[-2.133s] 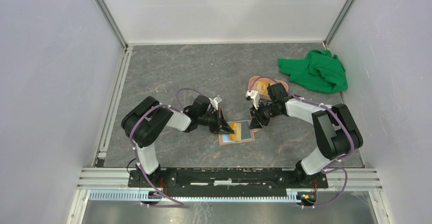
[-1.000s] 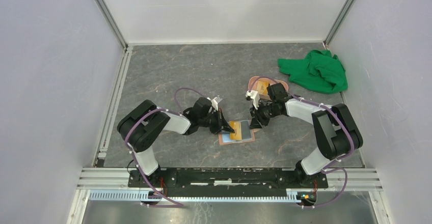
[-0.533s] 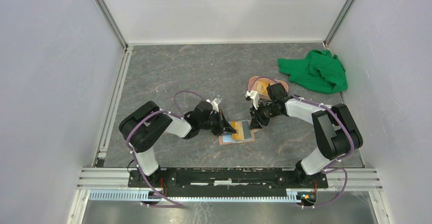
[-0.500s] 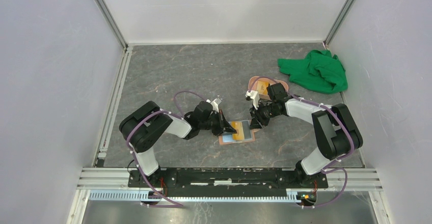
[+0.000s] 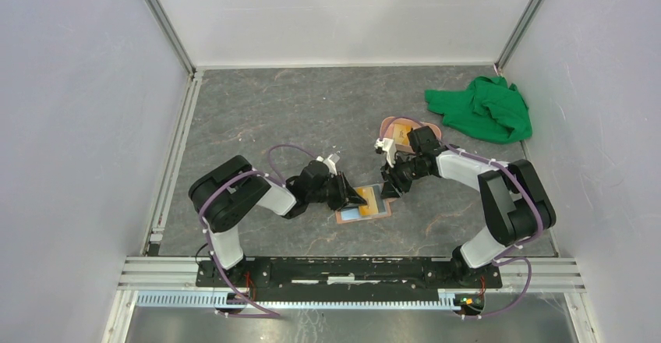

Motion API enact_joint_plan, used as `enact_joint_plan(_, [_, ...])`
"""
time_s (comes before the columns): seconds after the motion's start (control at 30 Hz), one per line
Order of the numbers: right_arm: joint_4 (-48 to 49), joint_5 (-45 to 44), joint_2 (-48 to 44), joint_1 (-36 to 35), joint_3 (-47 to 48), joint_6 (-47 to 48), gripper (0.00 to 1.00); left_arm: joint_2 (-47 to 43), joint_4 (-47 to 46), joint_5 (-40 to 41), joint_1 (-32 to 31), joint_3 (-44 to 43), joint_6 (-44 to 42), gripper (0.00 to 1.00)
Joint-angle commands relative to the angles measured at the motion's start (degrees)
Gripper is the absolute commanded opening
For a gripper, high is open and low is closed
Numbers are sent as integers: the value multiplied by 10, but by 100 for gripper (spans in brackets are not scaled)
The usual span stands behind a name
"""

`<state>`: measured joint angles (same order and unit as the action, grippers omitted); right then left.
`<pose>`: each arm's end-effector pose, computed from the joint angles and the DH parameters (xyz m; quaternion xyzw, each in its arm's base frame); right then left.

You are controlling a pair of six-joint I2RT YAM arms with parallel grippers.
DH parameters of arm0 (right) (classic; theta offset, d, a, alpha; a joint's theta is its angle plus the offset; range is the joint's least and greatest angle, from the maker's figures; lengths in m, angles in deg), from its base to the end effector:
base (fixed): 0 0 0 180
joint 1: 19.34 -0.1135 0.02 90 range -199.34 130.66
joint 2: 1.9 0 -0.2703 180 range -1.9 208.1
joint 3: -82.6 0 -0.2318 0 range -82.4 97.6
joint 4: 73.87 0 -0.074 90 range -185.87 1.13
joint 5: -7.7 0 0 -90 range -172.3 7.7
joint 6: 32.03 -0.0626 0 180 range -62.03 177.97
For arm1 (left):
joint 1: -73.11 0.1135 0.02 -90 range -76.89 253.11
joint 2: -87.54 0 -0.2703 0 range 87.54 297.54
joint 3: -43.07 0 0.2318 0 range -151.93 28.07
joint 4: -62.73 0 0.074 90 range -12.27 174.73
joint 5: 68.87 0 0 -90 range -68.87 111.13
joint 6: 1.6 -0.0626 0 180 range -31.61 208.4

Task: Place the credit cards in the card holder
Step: Insert the credit card into the card holder.

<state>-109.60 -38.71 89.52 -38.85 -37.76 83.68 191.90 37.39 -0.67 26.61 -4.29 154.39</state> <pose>0.2395 0.1307 0.1514 -0.4170 0.8129 0.3538 0.2005 0.2074 -0.2523 0.1116 -0.0543 0.8607 -0.4897 0.1287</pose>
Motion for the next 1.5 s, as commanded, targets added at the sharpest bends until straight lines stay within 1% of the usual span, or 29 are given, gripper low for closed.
enact_joint_plan(0.0, [-2, 14, -33, -3, 22, 18, 44, -23, 58, 38, -5, 2, -20, 31])
enact_joint_plan(0.13, [-2, 24, -57, 1, 18, 30, 46, -48, 109, 59, -5, -8, -46, 37])
enact_joint_plan(0.27, [10, 56, -73, 1, 6, 34, 44, -64, 151, 75, -5, -18, -69, 43])
enact_joint_plan(0.37, [24, 109, -60, 0, -3, 18, 40, -66, 168, 76, -5, -26, -80, 44])
enact_joint_plan(0.43, [26, 141, -37, -2, -1, 8, 35, -64, 170, 71, -6, -31, -81, 44])
enact_joint_plan(0.5, [24, 165, -14, -3, 5, 1, 29, -60, 170, 65, -6, -35, -81, 44])
enact_joint_plan(0.57, [31, 175, 3, -3, 7, -9, 26, -56, 166, 61, -6, -39, -81, 43])
enact_joint_plan(0.7, [41, 173, 21, -4, 3, -18, 24, -57, 157, 61, -7, -38, -81, 42])
enact_joint_plan(0.9, [31, 155, 43, -8, 3, -2, 22, -65, 128, 72, -7, -31, -92, 42])
enact_joint_plan(1.07, [13, 123, 58, -7, 9, 21, 22, -64, 81, 67, -8, -28, -96, 43])
enact_joint_plan(1.23, [2, 94, 49, -8, 9, 41, 22, -68, 49, 67, -13, -19, -114, 45])
enact_joint_plan(1.47, [1, 91, 36, -8, 2, 53, 22, -76, 48, 75, -20, -10, -136, 53])
